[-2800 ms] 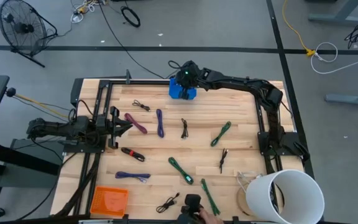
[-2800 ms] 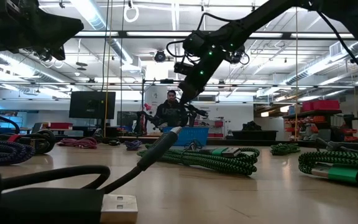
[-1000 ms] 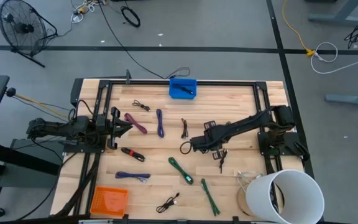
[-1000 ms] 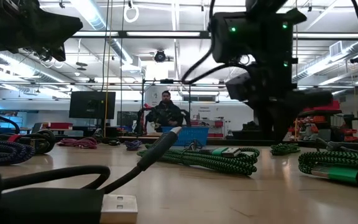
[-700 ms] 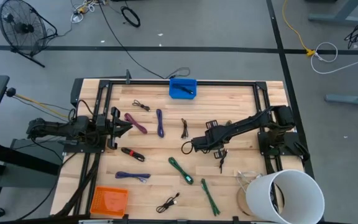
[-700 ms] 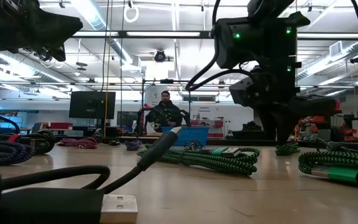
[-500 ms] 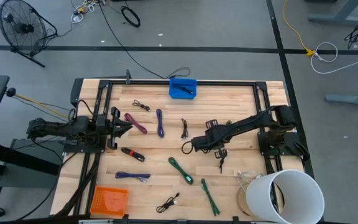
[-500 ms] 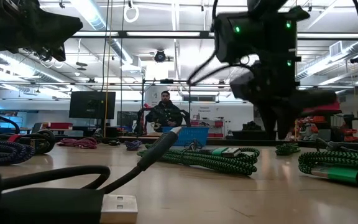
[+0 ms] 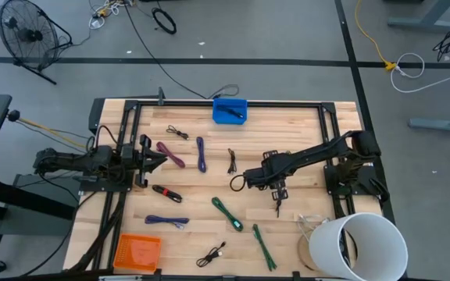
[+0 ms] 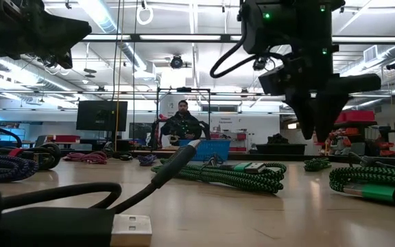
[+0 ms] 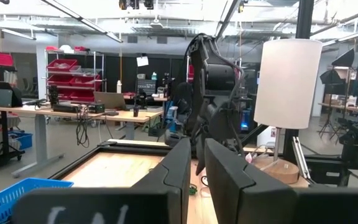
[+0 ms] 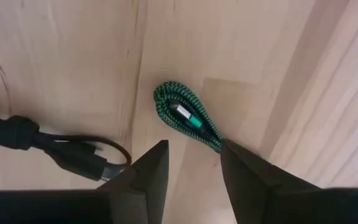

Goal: Pick & Place USB Port
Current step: Put the green black charger cable into the orange bin

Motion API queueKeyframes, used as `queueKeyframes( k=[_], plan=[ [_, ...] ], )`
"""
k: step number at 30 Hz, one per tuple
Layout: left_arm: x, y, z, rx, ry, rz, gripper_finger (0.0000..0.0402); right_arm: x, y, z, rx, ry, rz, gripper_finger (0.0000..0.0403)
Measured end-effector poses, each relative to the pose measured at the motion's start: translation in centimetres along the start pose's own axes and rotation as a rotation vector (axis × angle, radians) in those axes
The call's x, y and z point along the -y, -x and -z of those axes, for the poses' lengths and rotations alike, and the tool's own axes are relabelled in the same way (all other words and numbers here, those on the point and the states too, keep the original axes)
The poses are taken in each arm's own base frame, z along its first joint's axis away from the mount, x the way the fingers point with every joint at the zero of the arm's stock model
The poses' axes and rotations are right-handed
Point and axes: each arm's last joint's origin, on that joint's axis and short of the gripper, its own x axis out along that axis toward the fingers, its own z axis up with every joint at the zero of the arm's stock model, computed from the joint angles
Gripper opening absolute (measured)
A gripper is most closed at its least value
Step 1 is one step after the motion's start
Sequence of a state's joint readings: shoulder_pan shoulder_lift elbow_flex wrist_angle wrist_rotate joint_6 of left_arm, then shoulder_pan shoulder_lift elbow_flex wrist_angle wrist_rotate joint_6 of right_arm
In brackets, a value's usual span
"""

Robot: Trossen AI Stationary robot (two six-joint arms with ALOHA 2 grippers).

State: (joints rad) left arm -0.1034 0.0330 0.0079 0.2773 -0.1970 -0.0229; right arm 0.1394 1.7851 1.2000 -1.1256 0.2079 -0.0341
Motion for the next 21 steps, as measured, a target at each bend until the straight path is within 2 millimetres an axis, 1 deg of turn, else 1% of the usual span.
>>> queueKeyframes(
  k=[7, 21],
  plan=[
    [0.0, 0.0, 0.0, 0.000, 0.000, 0.000, 0.0053, -0.5, -2.0, 0.1, 0.035, 0.024, -0.016, 0.0149],
    [0.0, 0.0, 0.0, 0.000, 0.001, 0.000, 0.0053, -0.8, -3.5, -0.1, 0.115, 0.055, -0.009, 0.0149]
  ],
)
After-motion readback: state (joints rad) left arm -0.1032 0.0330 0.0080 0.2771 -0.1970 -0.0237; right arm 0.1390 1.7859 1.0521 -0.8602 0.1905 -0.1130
